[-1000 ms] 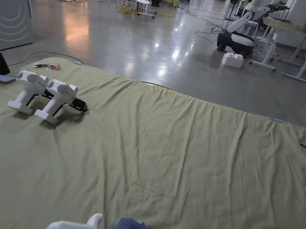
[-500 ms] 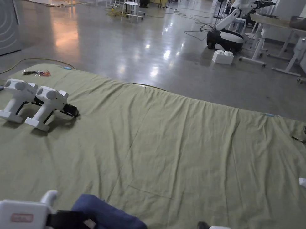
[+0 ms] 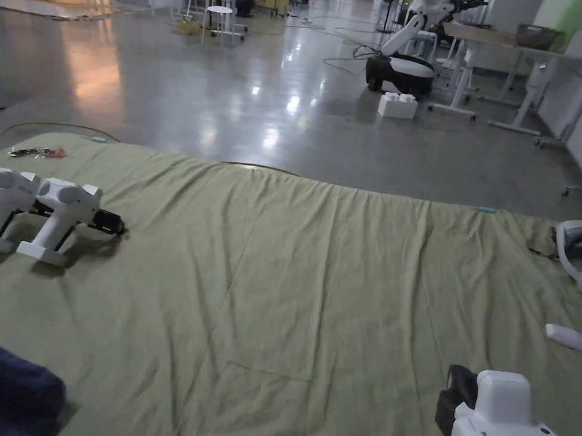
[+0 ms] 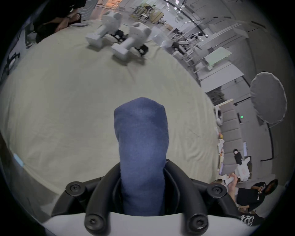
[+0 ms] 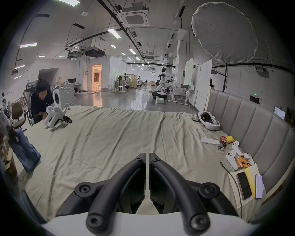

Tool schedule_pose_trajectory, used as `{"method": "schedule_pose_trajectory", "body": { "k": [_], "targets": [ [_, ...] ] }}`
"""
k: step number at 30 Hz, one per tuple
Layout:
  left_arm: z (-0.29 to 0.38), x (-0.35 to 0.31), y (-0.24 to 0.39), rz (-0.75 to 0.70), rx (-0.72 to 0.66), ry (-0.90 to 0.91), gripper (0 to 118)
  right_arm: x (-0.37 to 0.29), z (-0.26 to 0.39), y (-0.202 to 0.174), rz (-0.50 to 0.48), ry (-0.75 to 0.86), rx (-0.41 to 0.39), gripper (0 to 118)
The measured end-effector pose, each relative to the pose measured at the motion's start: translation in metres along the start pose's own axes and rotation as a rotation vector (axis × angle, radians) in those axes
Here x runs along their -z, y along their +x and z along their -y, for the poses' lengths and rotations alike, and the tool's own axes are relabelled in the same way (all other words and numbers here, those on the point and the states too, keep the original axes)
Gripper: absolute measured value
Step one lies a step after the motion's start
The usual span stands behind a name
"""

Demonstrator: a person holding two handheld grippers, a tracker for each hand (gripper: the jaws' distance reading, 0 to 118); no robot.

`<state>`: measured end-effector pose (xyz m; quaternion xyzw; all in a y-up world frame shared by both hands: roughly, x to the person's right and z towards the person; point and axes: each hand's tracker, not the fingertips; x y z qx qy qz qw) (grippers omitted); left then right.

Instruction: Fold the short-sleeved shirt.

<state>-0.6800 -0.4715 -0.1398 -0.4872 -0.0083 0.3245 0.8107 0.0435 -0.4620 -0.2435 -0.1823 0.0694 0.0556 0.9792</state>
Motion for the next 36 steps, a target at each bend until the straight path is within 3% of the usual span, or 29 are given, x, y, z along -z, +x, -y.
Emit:
{"method": "schedule_pose_trajectory", "body": {
  "k": [4, 5, 7, 8, 11, 15, 21, 30, 36],
  "targets": [
    [-0.013, 0.008, -0.015, -0.125, -0.02, -0.04, 27, 0.0, 0.005, 0.004, 0.01, -0.014, 0.002, 6],
    [-0.014, 0.011, -0.014, -0.156, -0.025, -0.055, 32, 0.0, 0.006, 0.003, 0.009, -0.017, 0.003, 6],
    [-0.007, 0.013, 0.001, -0.258, 0.024, -0.066, 62, 0.001, 0.008, 0.002, 0.008, -0.027, -0.001, 6],
    [-0.006, 0.013, 0.004, -0.298, 0.048, -0.066, 70, 0.001, 0.009, 0.002, 0.006, -0.029, -0.002, 6],
    [-0.024, 0.006, -0.015, -0.332, 0.062, -0.034, 72, 0.001, 0.01, 0.001, -0.001, -0.034, -0.006, 6],
    [-0.01, -0.021, 0.004, -0.425, 0.081, 0.076, 72, 0.002, 0.01, 0.001, -0.012, -0.037, -0.007, 6],
    [0.0, -0.047, 0.006, -0.369, 0.051, 0.316, 72, 0.003, 0.008, -0.001, -0.029, -0.034, 0.002, 6],
    [0.076, 0.015, 0.108, -0.149, 0.168, 0.572, 72, 0.003, 0.005, -0.014, -0.039, -0.015, 0.023, 6],
    [0.108, 0.075, 0.201, -0.171, 0.365, 0.682, 71, 0.006, -0.001, -0.024, -0.02, 0.025, 0.03, 6]
  ]
}}
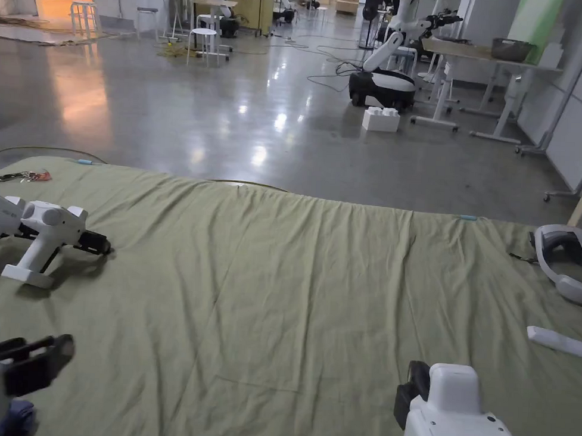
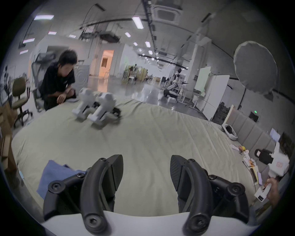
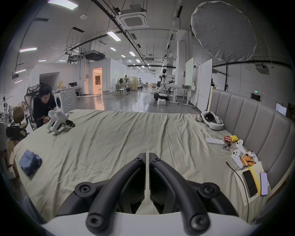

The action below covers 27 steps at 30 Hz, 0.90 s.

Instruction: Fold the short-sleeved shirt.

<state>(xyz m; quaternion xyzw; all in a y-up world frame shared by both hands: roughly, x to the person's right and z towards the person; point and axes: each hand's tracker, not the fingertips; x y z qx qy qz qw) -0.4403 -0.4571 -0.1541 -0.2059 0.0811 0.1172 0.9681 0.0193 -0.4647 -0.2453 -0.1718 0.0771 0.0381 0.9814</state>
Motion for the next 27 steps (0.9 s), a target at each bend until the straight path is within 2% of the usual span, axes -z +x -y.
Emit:
{"method": "schedule_pose_trajectory", "body": {
  "k": [2, 3, 5, 8, 10, 12, 15, 27],
  "targets": [
    [0.005, 0.006, 0.033, 0.003, 0.025, 0.043, 66, 0.001, -0.002, -0.003, 0.006, 0.019, 0.007, 6],
    [0.006, 0.007, 0.052, -0.009, 0.047, 0.06, 58, 0.0, -0.003, -0.004, 0.013, 0.033, 0.012, 6],
    [0.01, 0.008, 0.085, -0.039, 0.093, 0.109, 33, -0.001, -0.004, -0.007, 0.015, 0.058, 0.015, 6],
    [0.021, 0.016, 0.116, -0.06, 0.173, 0.17, 27, -0.004, -0.006, -0.01, 0.018, 0.08, 0.02, 6],
    [0.025, 0.016, 0.135, -0.025, 0.188, 0.193, 15, -0.006, -0.006, -0.012, 0.018, 0.094, 0.021, 6],
    [0.028, 0.015, 0.149, -0.049, 0.232, 0.234, 7, -0.008, -0.007, -0.012, 0.027, 0.107, 0.027, 6],
    [0.031, 0.014, 0.161, -0.033, 0.218, 0.242, 2, -0.013, -0.007, -0.012, 0.031, 0.124, 0.044, 6],
    [0.03, 0.008, 0.161, -0.048, 0.173, 0.255, 2, -0.021, -0.006, -0.01, 0.051, 0.151, 0.03, 6]
  ]
}}
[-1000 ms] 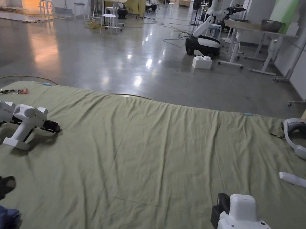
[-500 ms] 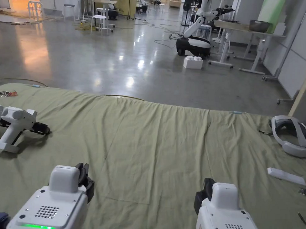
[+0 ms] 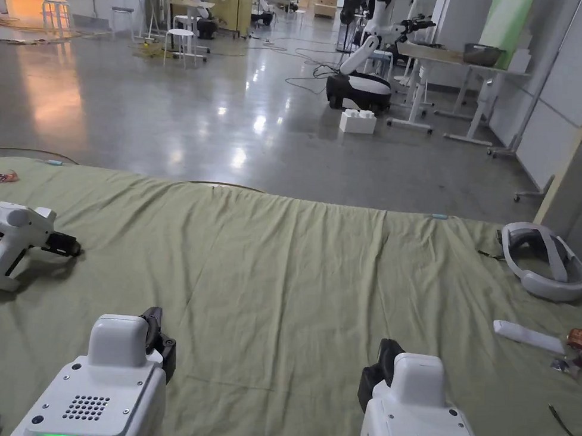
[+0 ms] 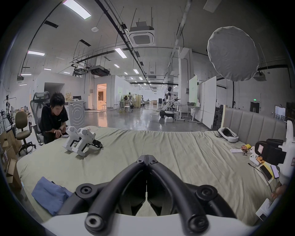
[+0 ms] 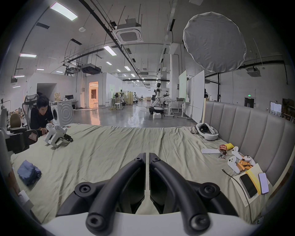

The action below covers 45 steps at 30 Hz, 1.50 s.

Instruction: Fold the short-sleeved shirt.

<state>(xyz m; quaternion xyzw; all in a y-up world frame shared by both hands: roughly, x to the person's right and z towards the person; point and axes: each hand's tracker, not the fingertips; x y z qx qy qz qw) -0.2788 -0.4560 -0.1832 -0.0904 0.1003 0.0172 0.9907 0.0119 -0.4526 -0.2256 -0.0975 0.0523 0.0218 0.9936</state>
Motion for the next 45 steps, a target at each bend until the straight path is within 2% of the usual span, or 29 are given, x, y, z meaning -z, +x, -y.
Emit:
{"method": "schedule_pose_trajectory", "body": {
  "k": [8, 10, 11, 12, 13, 14, 16, 18, 19, 23, 32, 35, 36, 39, 42, 45],
  "targets": [
    [-0.003, -0.006, 0.008, -0.005, 0.027, 0.021, 2, -0.004, -0.003, 0.0, -0.001, 0.01, -0.004, 7],
    [-0.002, -0.006, 0.01, -0.008, 0.039, 0.023, 3, -0.004, -0.005, -0.001, 0.029, 0.012, -0.016, 21],
    [-0.001, -0.007, 0.01, -0.014, 0.043, 0.022, 10, -0.004, -0.005, -0.001, 0.036, 0.012, -0.012, 35],
    [-0.001, -0.007, 0.01, -0.02, 0.047, 0.02, 36, -0.003, -0.006, 0.0, 0.045, 0.011, -0.013, 63],
    [-0.001, -0.006, 0.01, -0.023, 0.049, 0.018, 58, -0.002, -0.006, 0.001, 0.045, 0.008, -0.007, 79],
    [-0.001, -0.006, 0.009, -0.024, 0.046, 0.011, 72, -0.002, -0.006, 0.002, 0.048, 0.006, -0.001, 87],
    [-0.002, -0.007, 0.004, -0.003, 0.016, 0.017, 73, -0.001, -0.005, 0.004, 0.055, 0.008, 0.009, 94],
    [-0.002, -0.007, 0.004, -0.035, 0.012, 0.017, 81, 0.0, -0.005, 0.006, 0.059, 0.008, 0.018, 102],
    [-0.003, -0.008, 0.003, -0.054, 0.011, 0.017, 87, 0.001, -0.006, 0.008, 0.058, 0.009, 0.025, 104],
    [-0.004, -0.01, -0.006, -0.063, -0.025, 0.021, 92, 0.0, -0.006, 0.011, 0.069, 0.015, 0.037, 105],
    [-0.004, -0.007, -0.019, -0.079, -0.072, 0.004, 92, 0.002, -0.01, 0.01, 0.038, 0.025, 0.007, 106],
    [-0.005, -0.006, -0.02, -0.079, -0.077, -0.004, 92, 0.002, -0.011, 0.008, 0.002, 0.034, 0.043, 106],
    [-0.005, -0.006, -0.021, -0.071, -0.079, -0.004, 92, 0.003, -0.012, 0.007, 0.006, 0.036, 0.052, 108],
    [-0.006, -0.004, -0.019, -0.077, -0.083, -0.005, 92, 0.005, -0.012, -0.001, 0.101, -0.002, 0.07, 115],
    [-0.005, -0.003, -0.019, -0.079, -0.084, -0.004, 93, 0.011, -0.013, 0.0, 0.07, -0.029, 0.087, 117],
    [-0.004, -0.002, -0.022, -0.054, -0.104, -0.007, 105, 0.016, -0.016, -0.003, 0.08, -0.068, 0.099, 117]
  ]
}}
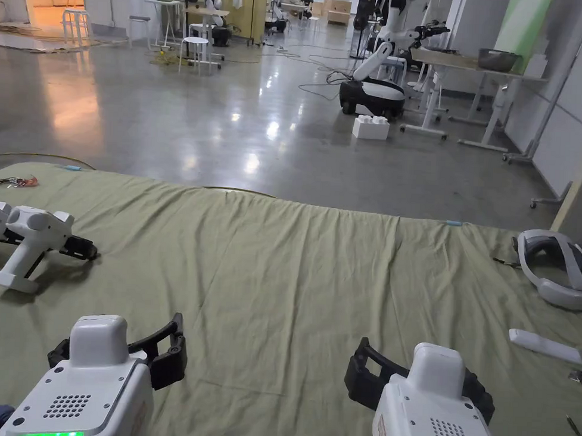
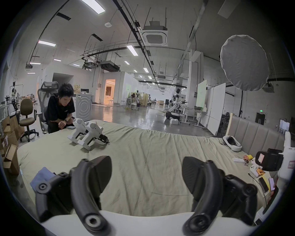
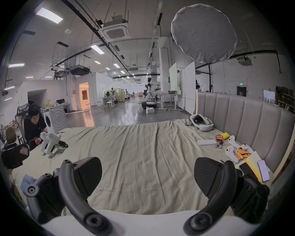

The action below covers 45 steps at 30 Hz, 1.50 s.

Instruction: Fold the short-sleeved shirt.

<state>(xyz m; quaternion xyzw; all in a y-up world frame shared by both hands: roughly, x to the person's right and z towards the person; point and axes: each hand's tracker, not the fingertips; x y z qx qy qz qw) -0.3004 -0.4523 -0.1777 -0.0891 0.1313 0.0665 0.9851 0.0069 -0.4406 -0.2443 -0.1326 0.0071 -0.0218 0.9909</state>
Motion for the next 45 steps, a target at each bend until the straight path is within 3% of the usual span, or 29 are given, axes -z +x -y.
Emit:
{"method": "schedule_pose_trajectory", "body": {
  "k": [4, 10, 19, 37, 45],
  "targets": [
    [0.001, -0.002, -0.001, 0.004, -0.009, 0.013, 113, 0.005, -0.004, -0.002, 0.009, -0.046, 0.018, 117],
    [0.002, -0.002, 0.0, 0.007, 0.017, 0.02, 115, 0.01, -0.01, -0.002, 0.027, -0.102, 0.095, 117],
    [0.004, 0.004, 0.006, -0.001, 0.11, 0.017, 115, 0.017, -0.009, 0.0, 0.032, -0.115, 0.079, 117],
    [0.011, 0.003, 0.009, -0.011, 0.103, -0.037, 115, 0.013, 0.005, -0.007, 0.045, -0.11, 0.015, 117],
    [0.01, 0.006, 0.008, 0.001, 0.099, -0.031, 115, 0.018, -0.003, 0.0, 0.008, -0.137, 0.06, 117]
  ]
}}
